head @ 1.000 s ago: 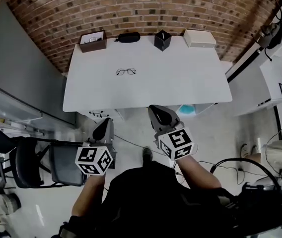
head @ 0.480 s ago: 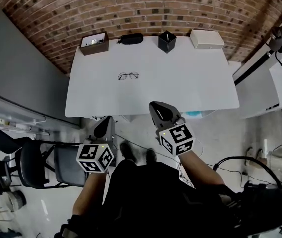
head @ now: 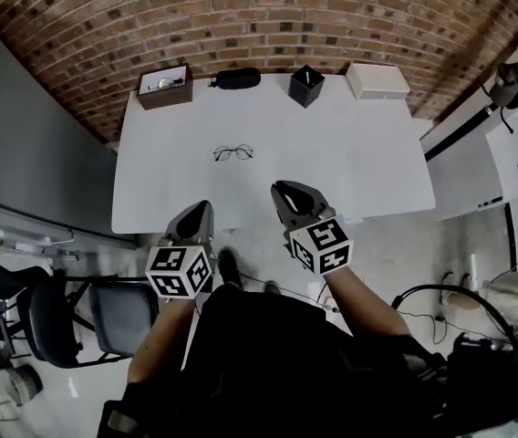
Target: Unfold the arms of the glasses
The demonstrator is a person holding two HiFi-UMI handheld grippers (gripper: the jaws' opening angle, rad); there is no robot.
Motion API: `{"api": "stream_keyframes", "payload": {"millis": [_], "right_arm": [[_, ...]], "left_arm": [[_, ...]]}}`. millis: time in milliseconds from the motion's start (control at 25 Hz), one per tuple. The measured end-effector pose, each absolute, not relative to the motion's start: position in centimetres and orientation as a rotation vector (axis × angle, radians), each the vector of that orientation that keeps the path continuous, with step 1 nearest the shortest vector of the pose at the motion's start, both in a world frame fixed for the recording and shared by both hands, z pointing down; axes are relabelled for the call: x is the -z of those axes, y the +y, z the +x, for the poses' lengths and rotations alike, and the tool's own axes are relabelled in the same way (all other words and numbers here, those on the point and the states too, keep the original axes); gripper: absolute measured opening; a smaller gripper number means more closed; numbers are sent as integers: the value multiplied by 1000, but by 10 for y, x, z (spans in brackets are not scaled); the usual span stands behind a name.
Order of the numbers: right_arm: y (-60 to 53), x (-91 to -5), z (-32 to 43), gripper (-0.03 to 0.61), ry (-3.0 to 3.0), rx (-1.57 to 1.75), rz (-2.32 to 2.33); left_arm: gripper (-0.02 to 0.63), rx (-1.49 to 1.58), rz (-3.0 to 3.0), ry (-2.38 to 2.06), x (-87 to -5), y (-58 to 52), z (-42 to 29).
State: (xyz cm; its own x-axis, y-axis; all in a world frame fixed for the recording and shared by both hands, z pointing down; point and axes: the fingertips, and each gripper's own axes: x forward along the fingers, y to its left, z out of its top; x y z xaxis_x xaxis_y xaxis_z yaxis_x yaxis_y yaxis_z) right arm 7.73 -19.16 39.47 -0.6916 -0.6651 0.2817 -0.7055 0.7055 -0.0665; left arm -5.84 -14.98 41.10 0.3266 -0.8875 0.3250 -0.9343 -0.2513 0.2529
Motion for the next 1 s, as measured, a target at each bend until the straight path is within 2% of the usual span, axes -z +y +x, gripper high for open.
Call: {"api": "stream_keyframes", "payload": {"millis": [640,1000], "right_arm": [[-292,-469,23,11,-2499,-347,1124],[-326,-521,20,11,-2384,-408,1119]], "left_arm": [[9,-261,2154,-1485,-476,-264,-117],[9,-326,2114,-1412,-527,-297,-124]]}}
